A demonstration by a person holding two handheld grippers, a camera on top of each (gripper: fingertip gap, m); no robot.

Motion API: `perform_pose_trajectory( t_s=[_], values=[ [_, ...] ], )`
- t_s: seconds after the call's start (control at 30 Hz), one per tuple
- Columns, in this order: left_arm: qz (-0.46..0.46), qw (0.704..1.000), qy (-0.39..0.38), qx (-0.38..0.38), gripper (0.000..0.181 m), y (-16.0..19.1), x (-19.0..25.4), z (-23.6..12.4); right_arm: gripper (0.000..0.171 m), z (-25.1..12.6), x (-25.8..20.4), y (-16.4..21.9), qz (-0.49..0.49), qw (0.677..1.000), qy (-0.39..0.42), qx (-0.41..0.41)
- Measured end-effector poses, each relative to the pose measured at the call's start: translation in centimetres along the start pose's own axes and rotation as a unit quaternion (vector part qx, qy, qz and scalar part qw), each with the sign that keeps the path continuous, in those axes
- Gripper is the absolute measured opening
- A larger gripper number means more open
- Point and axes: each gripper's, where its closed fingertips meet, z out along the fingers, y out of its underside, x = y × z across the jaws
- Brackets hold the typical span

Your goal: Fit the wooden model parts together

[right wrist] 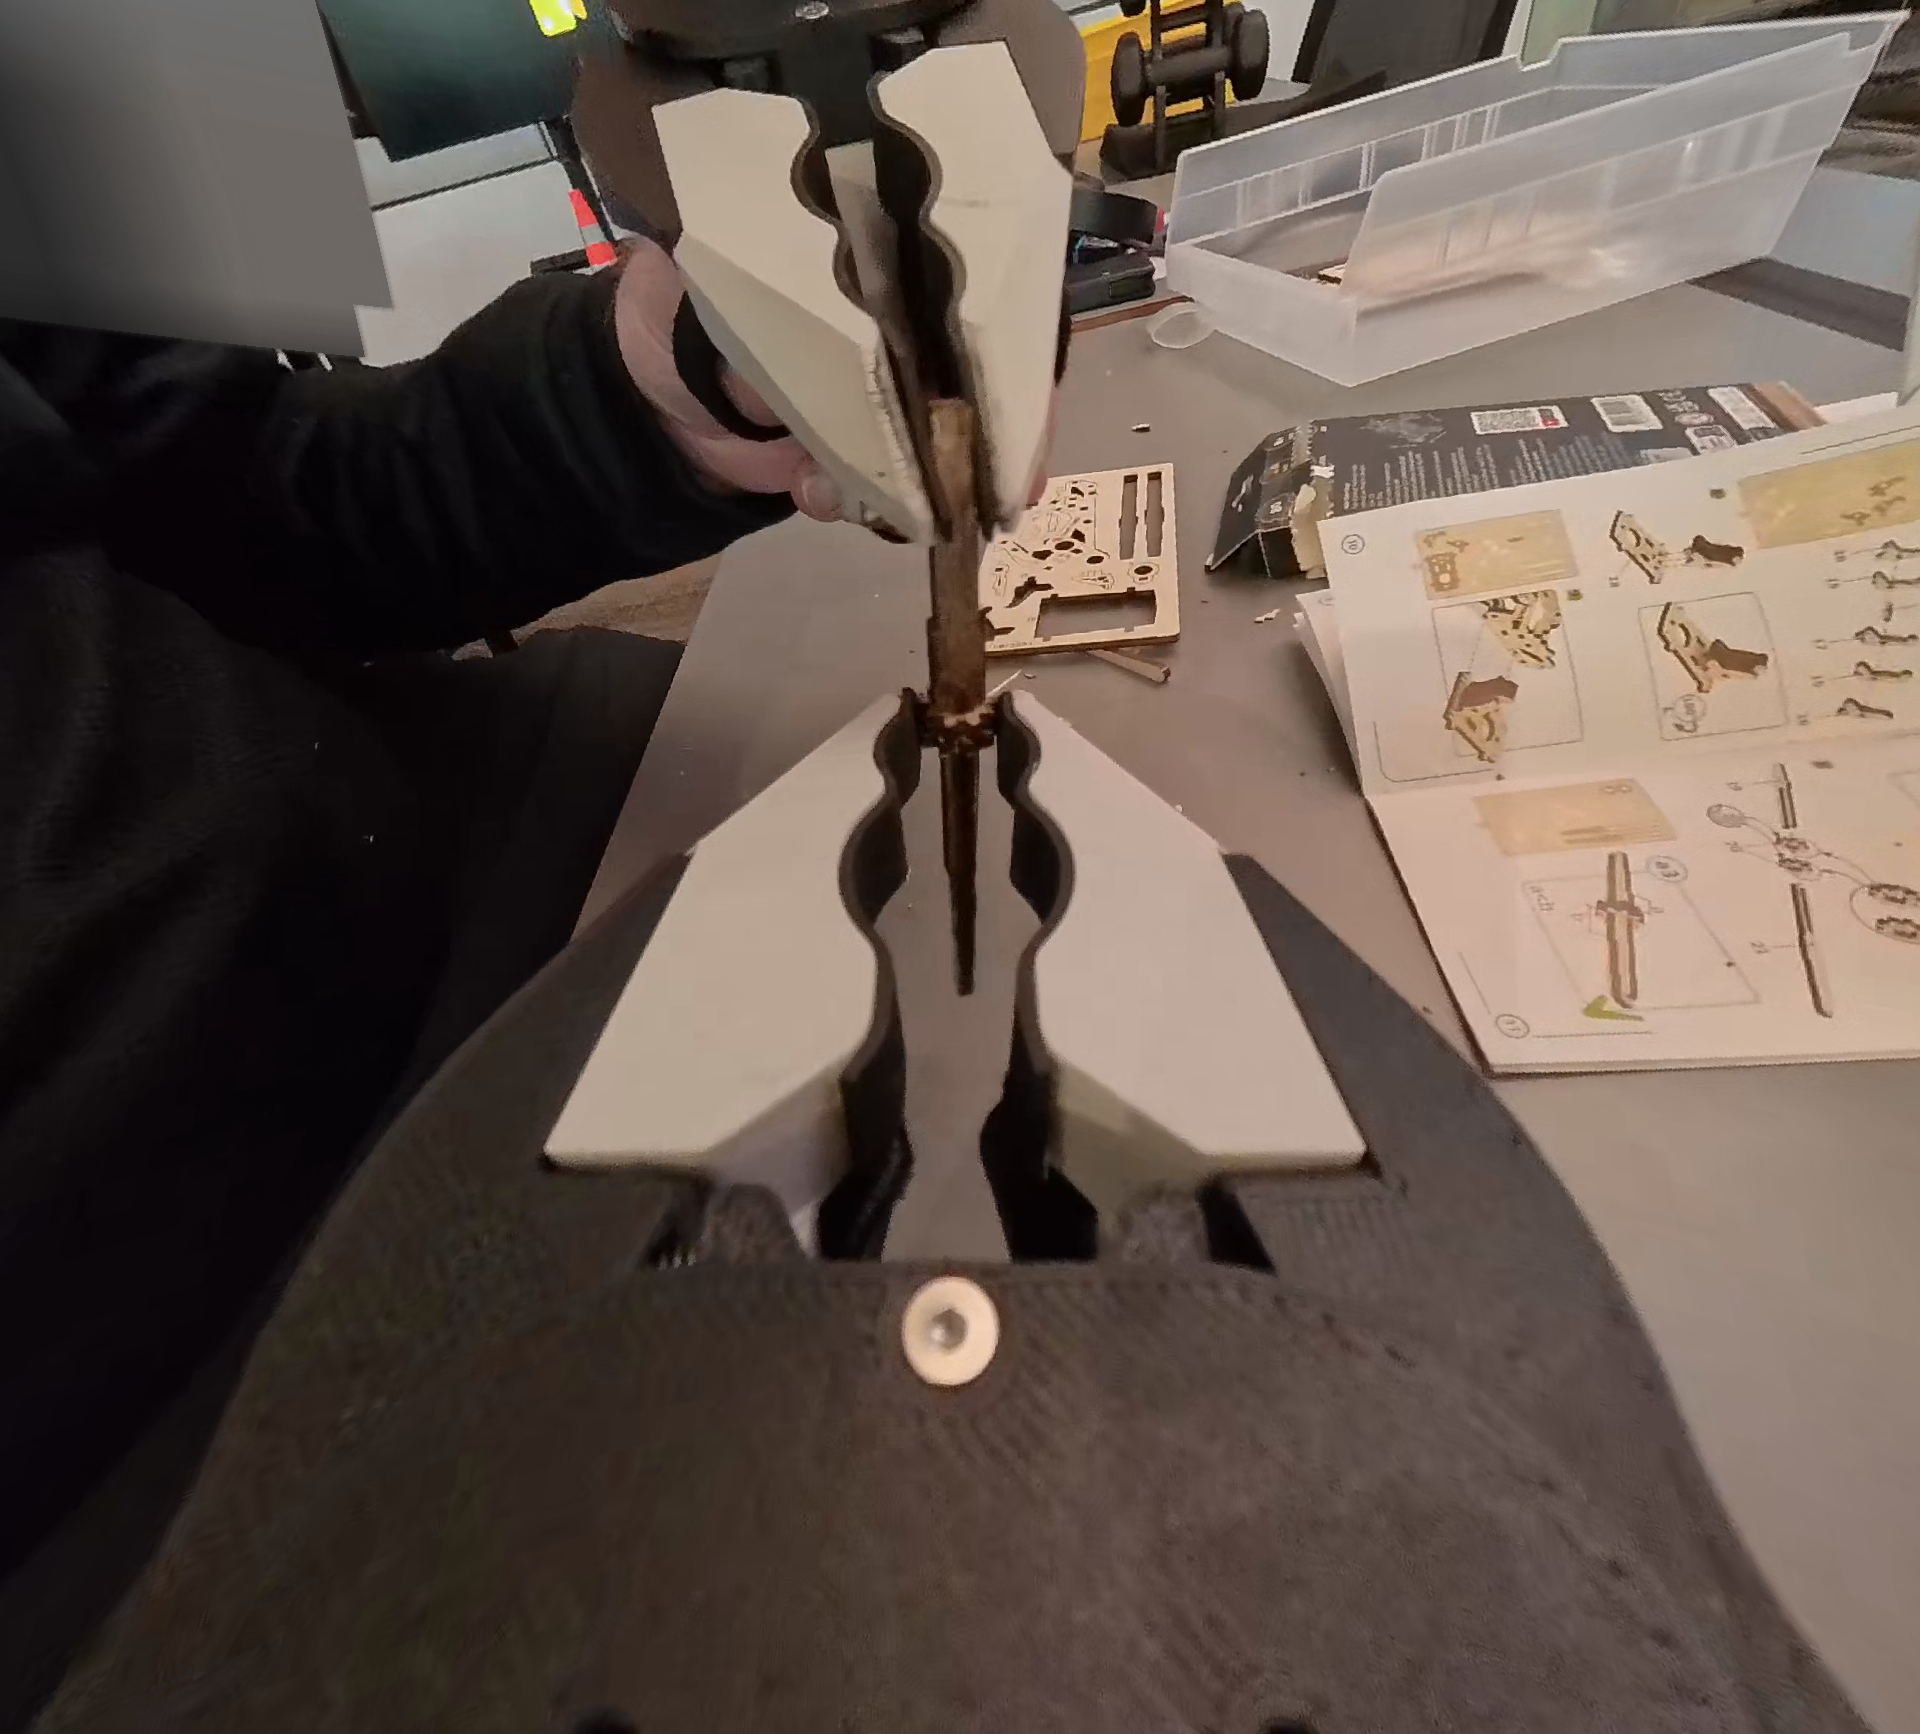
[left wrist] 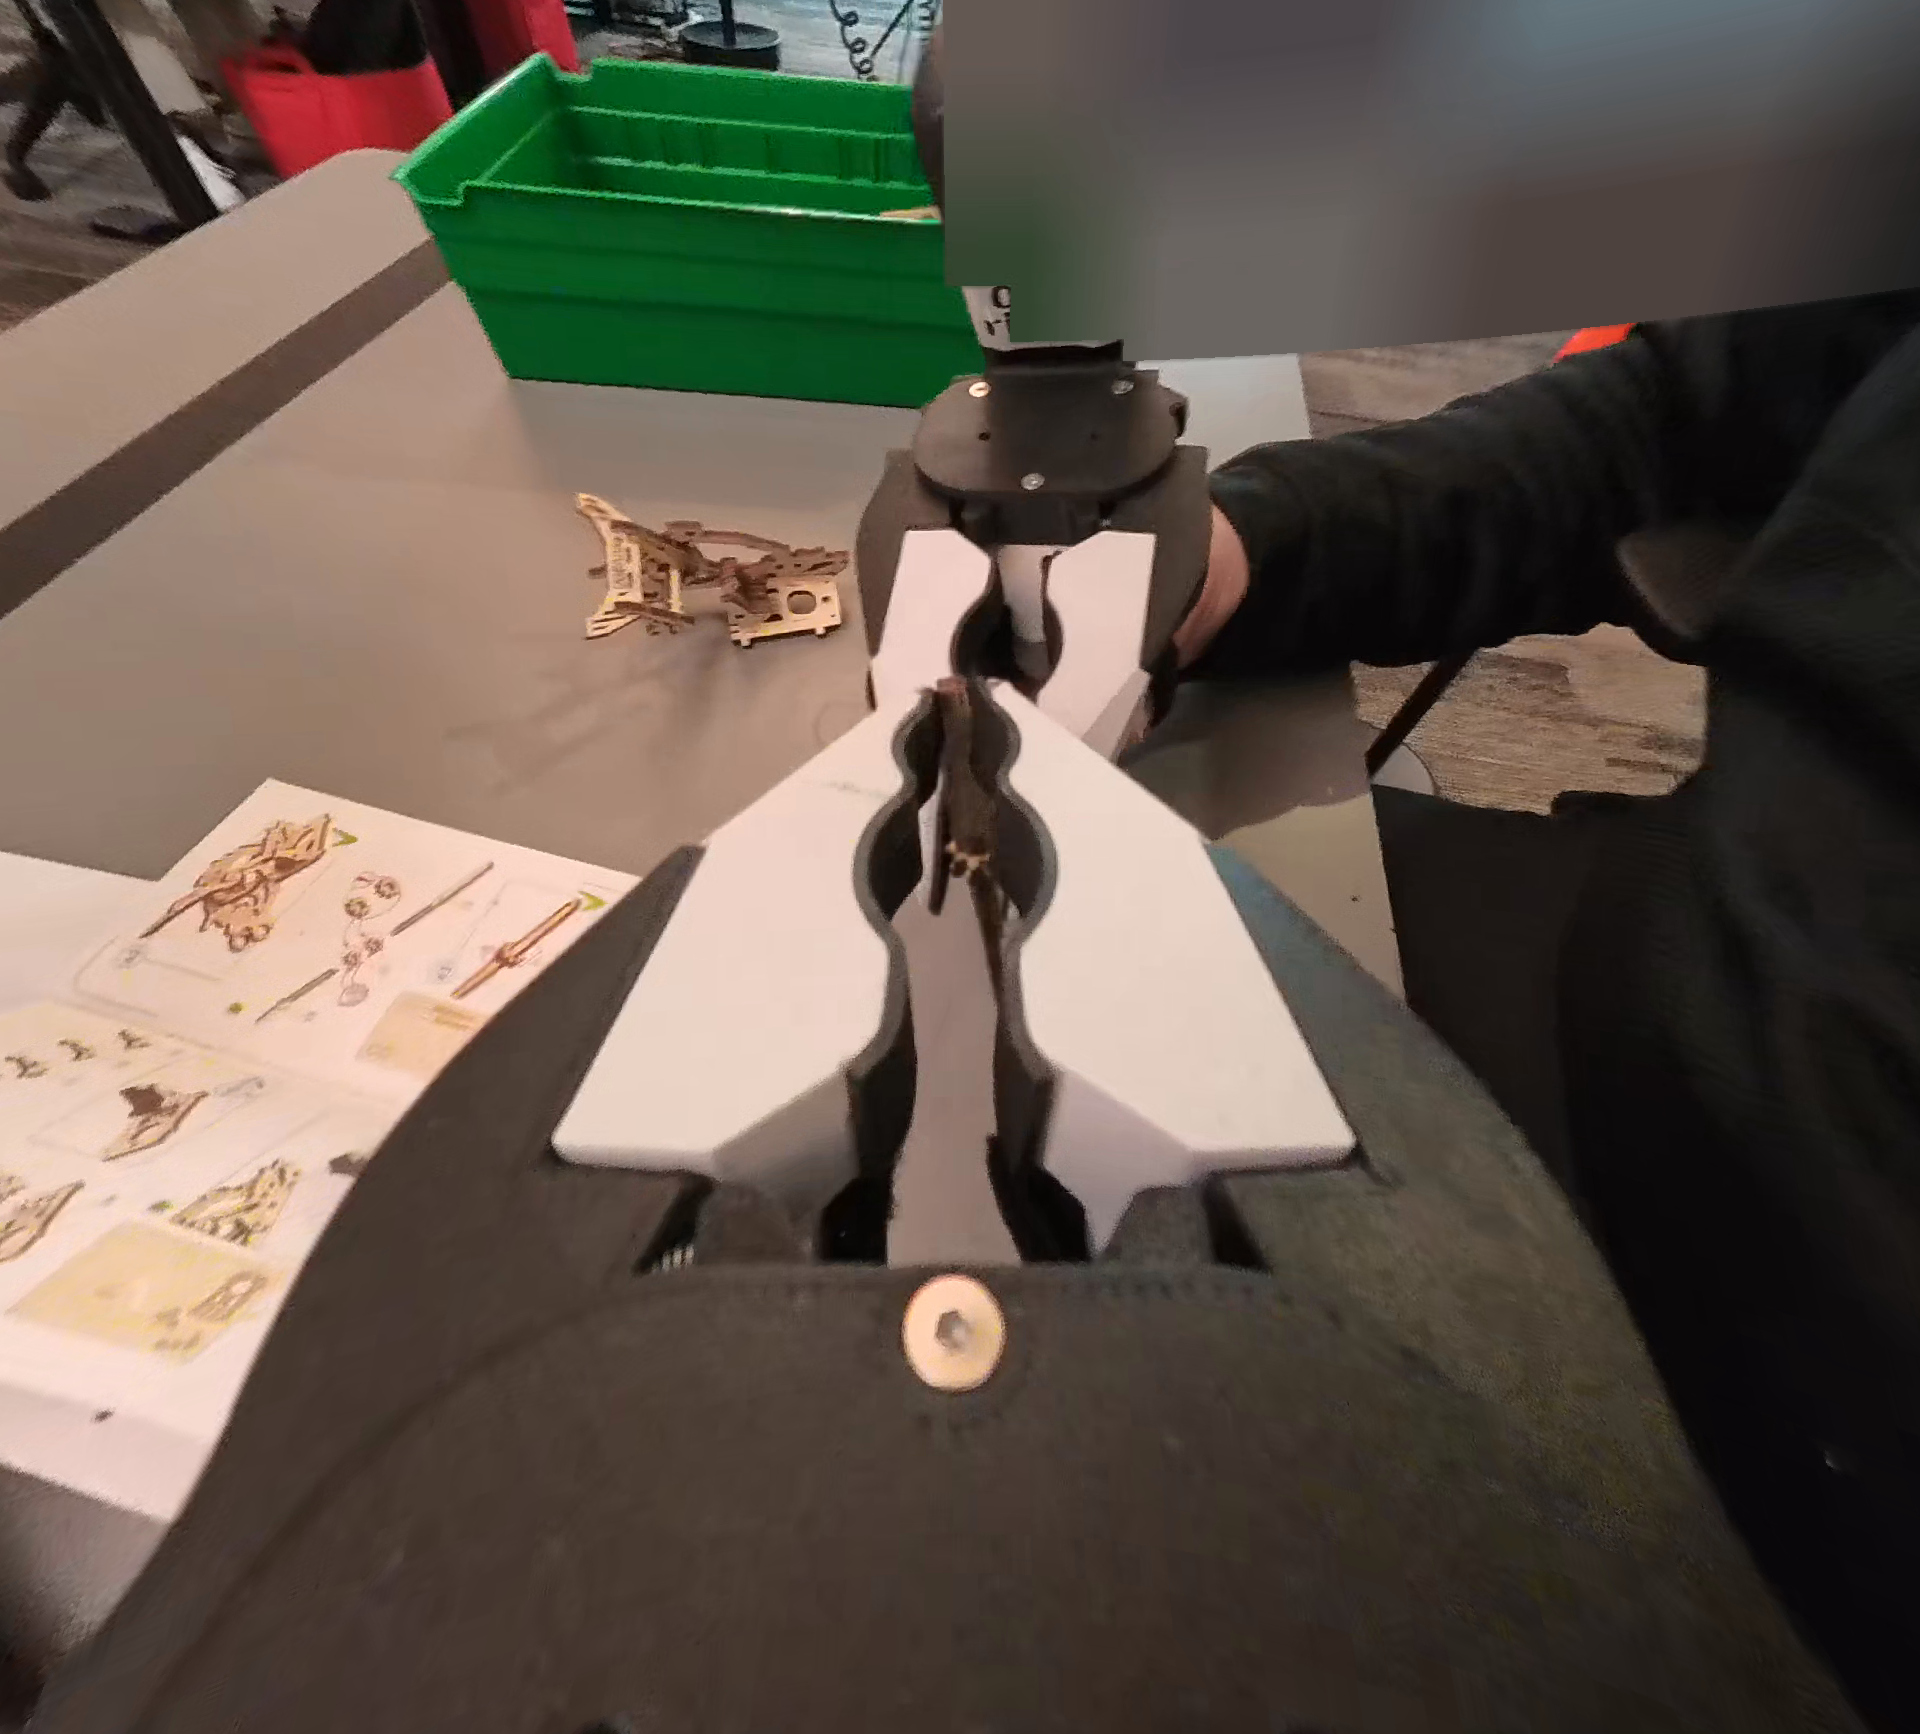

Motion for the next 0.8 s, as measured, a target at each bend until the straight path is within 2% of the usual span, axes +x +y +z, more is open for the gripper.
perform_pose_trajectory(
  t_s=[0.13, 0.33, 0.53, 0.63, 0.7, 0.8],
  values=[
    [-0.047, 0.999, -0.004, 0.008, 0.004, 0.0, -1.5, 0.1, 0.019, -0.6, 1.0, -0.2, 0.045, 0.999, 0.0, 0.007],
    [-0.068, 0.998, -0.007, -0.008, 0.004, 0.3, -2.8, 0.5, 0.029, -1.1, 1.8, -0.4, 0.089, 0.996, -0.012, -0.008],
    [-0.115, 0.993, 0.008, -0.025, 0.004, 0.3, -4.0, 0.9, 0.025, -1.2, 3.2, -1.5, 0.132, 0.991, -0.014, 0.003],
    [-0.134, 0.99, 0.021, -0.039, 0.004, 0.4, -4.1, 1.2, 0.013, -1.0, 3.7, -2.1, 0.156, 0.987, -0.027, 0.007],
    [-0.142, 0.988, 0.021, -0.05, 0.004, 0.5, -4.3, 1.5, 0.006, -0.9, 4.0, -2.4, 0.172, 0.984, -0.039, 0.013],
    [-0.144, 0.987, -0.005, -0.07, 0.004, 0.6, -4.8, 1.7, 0.006, -0.9, 4.3, -2.4, 0.189, 0.981, -0.051, 0.011]
  ],
)
